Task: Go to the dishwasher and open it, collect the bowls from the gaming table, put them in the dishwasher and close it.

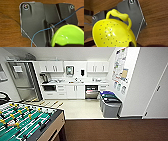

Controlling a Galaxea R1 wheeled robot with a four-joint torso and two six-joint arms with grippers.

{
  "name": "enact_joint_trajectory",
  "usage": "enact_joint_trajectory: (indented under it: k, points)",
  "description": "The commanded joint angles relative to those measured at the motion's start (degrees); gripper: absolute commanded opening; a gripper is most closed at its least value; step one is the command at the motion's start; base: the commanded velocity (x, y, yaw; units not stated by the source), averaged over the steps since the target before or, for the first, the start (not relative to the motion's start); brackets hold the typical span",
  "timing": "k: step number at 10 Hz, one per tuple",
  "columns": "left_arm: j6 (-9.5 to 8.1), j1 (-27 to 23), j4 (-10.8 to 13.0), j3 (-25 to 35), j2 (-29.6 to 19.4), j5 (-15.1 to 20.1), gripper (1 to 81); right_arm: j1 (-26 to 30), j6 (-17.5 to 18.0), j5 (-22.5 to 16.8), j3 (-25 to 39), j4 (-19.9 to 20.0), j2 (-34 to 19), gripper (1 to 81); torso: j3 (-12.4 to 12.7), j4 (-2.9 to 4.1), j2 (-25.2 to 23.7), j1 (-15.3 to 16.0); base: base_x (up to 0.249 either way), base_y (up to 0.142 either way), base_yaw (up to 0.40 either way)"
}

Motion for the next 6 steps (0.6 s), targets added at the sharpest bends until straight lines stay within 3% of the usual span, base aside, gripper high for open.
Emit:
enact_joint_trajectory:
  k: [1, 6]
  points:
    - [0.40, -2.20, 0.79, 0.23, -0.06, 2.92, 1.0, 2.02, -0.11, -3.39, 0.23, -0.31, -1.35, 1.0, 0.00, 0.00, 0.00, 0.01, 0.194, -0.093, 0.000]
    - [0.40, -2.20, 0.79, 0.15, -0.06, 2.92, 1.0, 2.11, -0.11, -3.39, 0.23, -0.40, -1.35, 1.0, 0.00, 0.00, 0.00, 0.01, 0.194, -0.093, 0.000]
